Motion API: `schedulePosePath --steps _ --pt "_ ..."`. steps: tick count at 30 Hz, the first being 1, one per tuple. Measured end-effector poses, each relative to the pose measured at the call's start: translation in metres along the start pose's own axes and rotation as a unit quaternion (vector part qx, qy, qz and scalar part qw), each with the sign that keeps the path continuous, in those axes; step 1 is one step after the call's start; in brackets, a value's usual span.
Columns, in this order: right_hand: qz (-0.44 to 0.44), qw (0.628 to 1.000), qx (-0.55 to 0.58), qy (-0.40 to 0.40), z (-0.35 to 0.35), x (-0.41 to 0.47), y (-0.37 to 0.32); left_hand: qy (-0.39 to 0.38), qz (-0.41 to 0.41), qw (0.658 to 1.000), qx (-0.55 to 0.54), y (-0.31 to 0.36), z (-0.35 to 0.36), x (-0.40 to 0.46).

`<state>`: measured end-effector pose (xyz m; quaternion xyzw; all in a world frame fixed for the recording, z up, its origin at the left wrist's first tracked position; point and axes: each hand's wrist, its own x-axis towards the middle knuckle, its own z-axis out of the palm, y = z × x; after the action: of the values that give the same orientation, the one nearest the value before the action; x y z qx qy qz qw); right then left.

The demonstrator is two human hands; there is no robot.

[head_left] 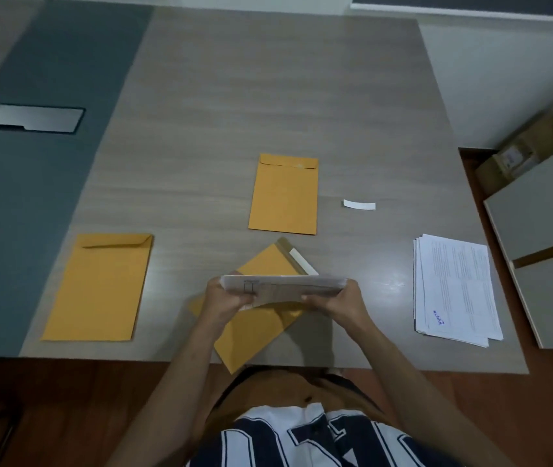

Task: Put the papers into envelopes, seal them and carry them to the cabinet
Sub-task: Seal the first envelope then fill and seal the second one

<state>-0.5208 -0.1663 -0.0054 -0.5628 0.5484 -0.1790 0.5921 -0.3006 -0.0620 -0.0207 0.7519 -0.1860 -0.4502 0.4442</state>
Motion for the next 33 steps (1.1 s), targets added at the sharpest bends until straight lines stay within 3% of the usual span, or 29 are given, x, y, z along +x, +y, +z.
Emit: schedulePosePath --steps 17,21,26,29,33 --pt "0.018 1.000 -0.011 0.015 -0.003 0.015 -0.007 0.039 0.007 0.999 0.005 0.015 0.022 0.007" --pt "0.020 0.997 -0.044 0.052 -0.036 0.031 -0.018 0.098 0.011 0.989 0.106 0.017 0.043 0.013" --pt "0.001 0.993 -0.082 0.089 -0.089 0.047 -0.033 0.114 -0.022 0.931 0.347 0.014 0.089 0.010" --pt "-0.013 0.989 -0.111 0.093 -0.106 0.052 -0.037 0.099 -0.075 0.914 0.386 0.012 0.114 0.013" --pt "-0.033 0.986 -0.150 0.072 -0.114 0.054 -0.037 0.138 -0.077 0.907 0.390 0.010 0.130 0.013"
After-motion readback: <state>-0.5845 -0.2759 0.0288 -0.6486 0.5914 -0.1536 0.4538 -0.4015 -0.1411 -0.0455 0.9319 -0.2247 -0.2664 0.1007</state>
